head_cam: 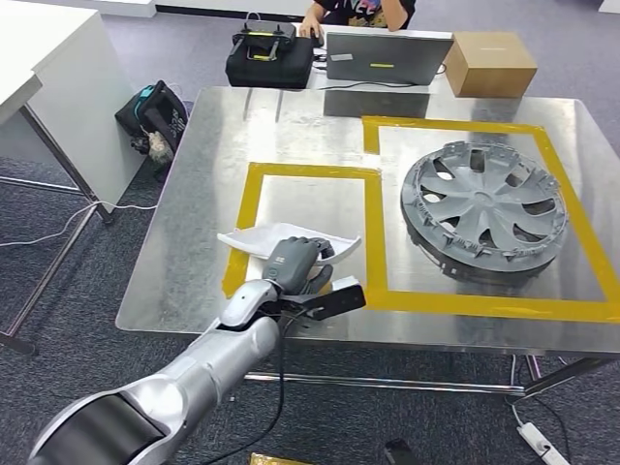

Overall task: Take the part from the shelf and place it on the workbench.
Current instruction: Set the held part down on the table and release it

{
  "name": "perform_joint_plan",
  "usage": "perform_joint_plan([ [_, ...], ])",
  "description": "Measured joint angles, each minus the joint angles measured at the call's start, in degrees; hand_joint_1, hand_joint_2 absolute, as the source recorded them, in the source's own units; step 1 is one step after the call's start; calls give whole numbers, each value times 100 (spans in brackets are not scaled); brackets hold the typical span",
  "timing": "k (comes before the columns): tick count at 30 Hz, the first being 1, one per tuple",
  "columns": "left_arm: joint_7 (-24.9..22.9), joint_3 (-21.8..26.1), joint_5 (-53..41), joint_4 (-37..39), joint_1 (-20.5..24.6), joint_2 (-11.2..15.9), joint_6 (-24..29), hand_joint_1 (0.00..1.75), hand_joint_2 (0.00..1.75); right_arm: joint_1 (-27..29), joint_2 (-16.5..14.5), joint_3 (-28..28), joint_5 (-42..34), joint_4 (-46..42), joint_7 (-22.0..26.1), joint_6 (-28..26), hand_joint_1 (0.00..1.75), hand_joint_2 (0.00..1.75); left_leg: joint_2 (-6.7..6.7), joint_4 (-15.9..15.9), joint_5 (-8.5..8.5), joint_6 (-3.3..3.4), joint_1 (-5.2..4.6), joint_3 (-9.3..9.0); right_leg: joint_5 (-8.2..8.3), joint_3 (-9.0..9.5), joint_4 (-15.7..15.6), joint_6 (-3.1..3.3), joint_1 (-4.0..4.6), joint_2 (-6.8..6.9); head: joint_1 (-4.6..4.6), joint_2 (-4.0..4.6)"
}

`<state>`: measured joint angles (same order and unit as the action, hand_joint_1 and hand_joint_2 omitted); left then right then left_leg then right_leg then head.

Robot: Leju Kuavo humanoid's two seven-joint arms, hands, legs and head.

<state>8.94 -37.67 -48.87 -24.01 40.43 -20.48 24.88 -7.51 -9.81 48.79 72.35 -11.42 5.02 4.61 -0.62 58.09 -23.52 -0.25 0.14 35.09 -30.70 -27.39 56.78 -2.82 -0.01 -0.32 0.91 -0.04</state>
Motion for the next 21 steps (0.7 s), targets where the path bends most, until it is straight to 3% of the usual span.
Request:
perform_joint_plan([
  [3,-348,-171,-3,85,197,-1,-360,175,175,26,0,1,-33,-1,-21,3,0,0,0,0,0,0,0,0,1,31,0,-1,0,-1,0,0],
  [12,-446,-516,-79,220,447,-2,-580,175,175,57,0,2,-39,1,-26,11,0,0,0,0,1,0,0,0,2,49,0,-2,1,-1,0,0],
  [21,-453,-615,39,254,534,-4,-327,175,175,49,0,2,-42,1,-26,11,0,0,0,0,1,0,0,0,3,52,0,-4,0,0,1,0],
])
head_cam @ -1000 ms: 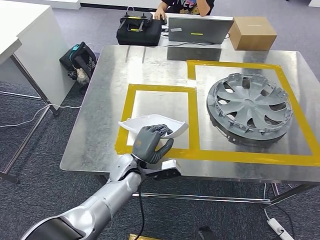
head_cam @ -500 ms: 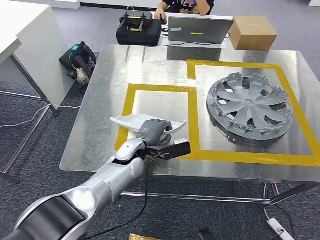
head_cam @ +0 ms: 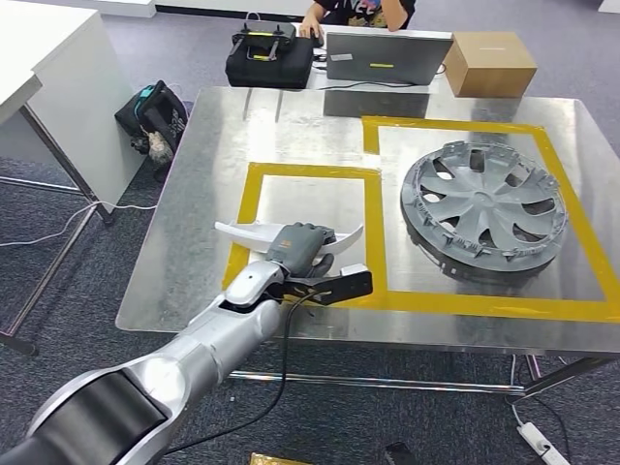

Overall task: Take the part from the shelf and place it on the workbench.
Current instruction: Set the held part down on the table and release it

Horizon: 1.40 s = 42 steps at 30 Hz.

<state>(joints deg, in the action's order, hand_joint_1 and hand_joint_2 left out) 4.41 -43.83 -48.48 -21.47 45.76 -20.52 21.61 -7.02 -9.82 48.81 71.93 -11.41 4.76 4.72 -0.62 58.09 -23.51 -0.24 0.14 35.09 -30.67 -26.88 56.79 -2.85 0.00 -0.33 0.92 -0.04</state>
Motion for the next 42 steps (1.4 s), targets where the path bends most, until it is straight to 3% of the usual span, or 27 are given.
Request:
perform_joint_plan([
  [5,80,-42,48,13,28,-1,147,175,175,0,1,-1,0,0,0,1,0,0,0,0,0,0,0,0,1,0,0,-1,0,0,0,0],
  [9,162,-102,159,14,61,-2,303,0,175,1,-1,-2,-1,0,0,2,0,0,0,0,0,0,0,0,1,-1,0,-1,0,0,0,0],
  [12,177,-162,279,13,96,-3,279,0,175,1,-2,-2,-22,0,0,2,0,0,0,0,0,0,0,0,1,0,0,-1,0,0,-1,0],
  [16,233,-297,359,12,105,-4,364,0,0,0,-2,-2,-50,0,1,2,0,0,0,0,0,0,0,0,1,0,0,-1,0,0,-1,0],
  [32,259,-611,706,62,111,-4,346,0,0,-6,-2,-1,-149,0,19,-1,0,0,0,0,0,0,0,0,1,2,0,-1,0,0,0,0],
  [36,737,-529,1152,73,37,-5,586,0,0,3,-2,0,-187,0,18,-16,0,0,0,0,0,0,0,0,1,1,0,-1,0,0,0,0],
  [42,2084,-154,2308,-153,-160,-7,1045,0,0,30,-2,0,-225,0,36,-59,0,0,0,0,0,0,0,0,1,-1,0,-1,0,0,-1,0],
])
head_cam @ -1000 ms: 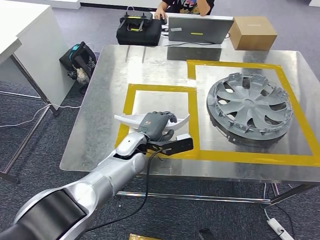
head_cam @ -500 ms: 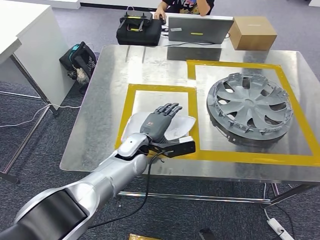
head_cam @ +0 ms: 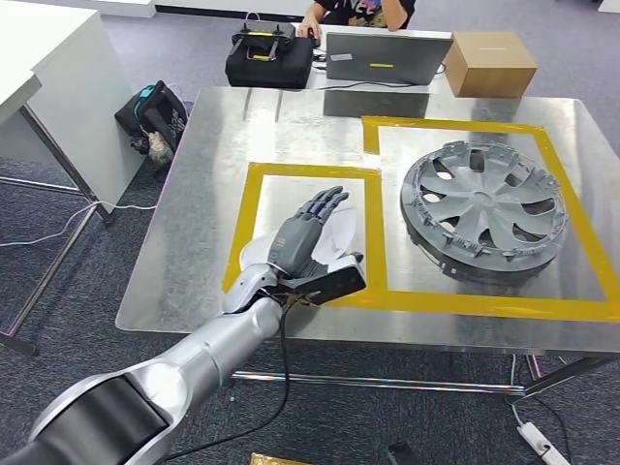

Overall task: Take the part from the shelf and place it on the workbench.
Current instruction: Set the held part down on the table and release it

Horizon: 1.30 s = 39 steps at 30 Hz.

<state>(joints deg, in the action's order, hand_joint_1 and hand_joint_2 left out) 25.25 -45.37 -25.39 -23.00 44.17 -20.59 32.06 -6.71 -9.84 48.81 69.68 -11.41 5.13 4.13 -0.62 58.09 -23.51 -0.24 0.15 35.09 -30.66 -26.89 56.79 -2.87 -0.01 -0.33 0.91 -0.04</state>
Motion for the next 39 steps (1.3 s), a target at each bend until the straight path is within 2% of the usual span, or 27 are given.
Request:
perform_joint_plan([
  [3,445,180,400,-198,-97,-11,9,0,0,12,0,0,-25,0,33,-28,0,0,0,0,0,0,0,0,0,-1,0,0,0,0,0,0],
  [9,727,397,678,-462,-213,-20,-6,0,0,27,0,0,-55,0,54,-50,0,0,0,0,0,0,0,0,0,-1,0,0,0,0,1,0],
  [13,1065,565,1234,-935,-420,8,-263,0,0,46,0,2,-104,1,83,-92,0,0,0,0,0,0,-1,0,0,4,0,0,0,0,0,0],
  [16,1181,629,1593,-1560,-689,95,-590,0,0,68,0,3,-161,0,140,-122,0,0,0,0,0,0,-1,0,0,5,0,-1,0,0,0,0],
  [20,1314,638,1960,-2611,-1182,332,-992,0,0,91,1,10,-279,0,230,-169,0,0,1,-2,-1,0,0,0,-1,0,0,0,1,-1,1,0],
  [26,1460,645,2256,-3983,-1838,737,-1297,0,0,135,3,57,-402,0,290,-227,0,0,1,-9,-3,-1,0,0,-5,-29,0,5,2,-4,1,0],
  [31,1491,818,2484,-5454,-2555,1247,-1683,0,0,239,9,163,-545,0,390,-281,0,0,1,-11,-6,-1,0,0,-11,-56,0,8,1,-1,2,0],
  [39,1491,1110,2490,-6472,-3258,1631,-2289,0,0,280,11,308,-703,0,486,-326,0,0,1,-14,-9,-3,0,0,-17,-60,-1,13,1,-3,0,0],
])
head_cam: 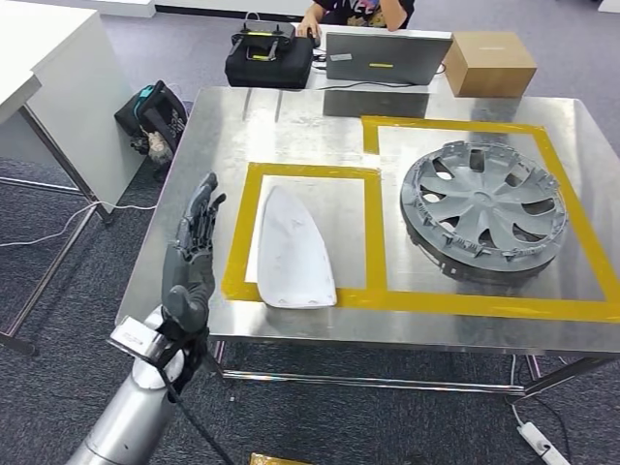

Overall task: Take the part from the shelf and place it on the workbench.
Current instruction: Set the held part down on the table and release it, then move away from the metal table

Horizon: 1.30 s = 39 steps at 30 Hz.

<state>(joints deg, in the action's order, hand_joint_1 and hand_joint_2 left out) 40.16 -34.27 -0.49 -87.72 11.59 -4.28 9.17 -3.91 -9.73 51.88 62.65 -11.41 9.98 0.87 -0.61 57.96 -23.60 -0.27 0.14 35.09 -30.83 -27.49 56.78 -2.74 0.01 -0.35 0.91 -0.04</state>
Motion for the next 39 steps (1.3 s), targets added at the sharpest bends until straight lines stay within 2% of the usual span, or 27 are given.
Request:
perform_joint_plan([
  [4,0,442,-118,-441,-599,94,287,0,0,15,2,119,-90,0,22,-43,0,0,1,0,-2,-1,1,0,-3,-4,0,4,0,-1,1,0],
  [8,0,956,-249,-837,-1000,140,787,0,0,16,2,213,-114,0,73,-74,0,0,1,-1,-4,-3,4,0,-5,-3,0,7,3,1,1,0],
  [13,-1,1721,-402,-967,-1176,162,1796,0,0,14,2,313,-165,0,119,-124,0,0,1,-4,-3,-5,8,-1,-6,-2,0,8,6,1,2,0],
  [16,-1,2266,-359,-928,-1187,201,2060,0,0,14,3,363,-203,0,150,-136,0,0,1,-4,-2,-5,9,-1,-5,-1,0,9,7,1,1,0],
  [19,-3,2934,-129,-702,-1173,201,2151,0,0,13,4,421,-226,0,149,-145,0,0,3,-5,-2,-5,9,-2,-6,-2,0,9,7,-3,0,0],
  [25,-7,4617,288,-15,-1015,154,1823,0,0,27,4,501,-222,0,4,-150,0,0,5,-5,-3,-6,11,-2,-7,-3,0,12,7,-3,2,0],
  [29,-8,5618,418,806,-812,176,1698,0,0,27,3,535,-217,0,-40,-144,0,0,5,-7,-4,-7,11,-2,-8,-3,0,14,9,-4,2,0],
  [32,-11,6269,409,1632,-652,293,1724,0,0,27,2,552,-219,0,-33,-124,0,0,6,-9,-4,-7,11,-3,-10,-3,0,16,10,-5,2,0],
  [36,-64,6987,637,3261,-429,620,1466,0,175,23,2,561,-211,0,-10,-92,0,0,6,-11,-5,-9,12,-3,-13,-3,0,21,10,-6,3,0],
  [39,-493,7315,590,4379,-351,829,1624,0,175,20,2,562,-190,0,-28,-65,0,0,6,-11,-8,-13,12,-4,-14,-3,0,22,10,-7,2,0],
])
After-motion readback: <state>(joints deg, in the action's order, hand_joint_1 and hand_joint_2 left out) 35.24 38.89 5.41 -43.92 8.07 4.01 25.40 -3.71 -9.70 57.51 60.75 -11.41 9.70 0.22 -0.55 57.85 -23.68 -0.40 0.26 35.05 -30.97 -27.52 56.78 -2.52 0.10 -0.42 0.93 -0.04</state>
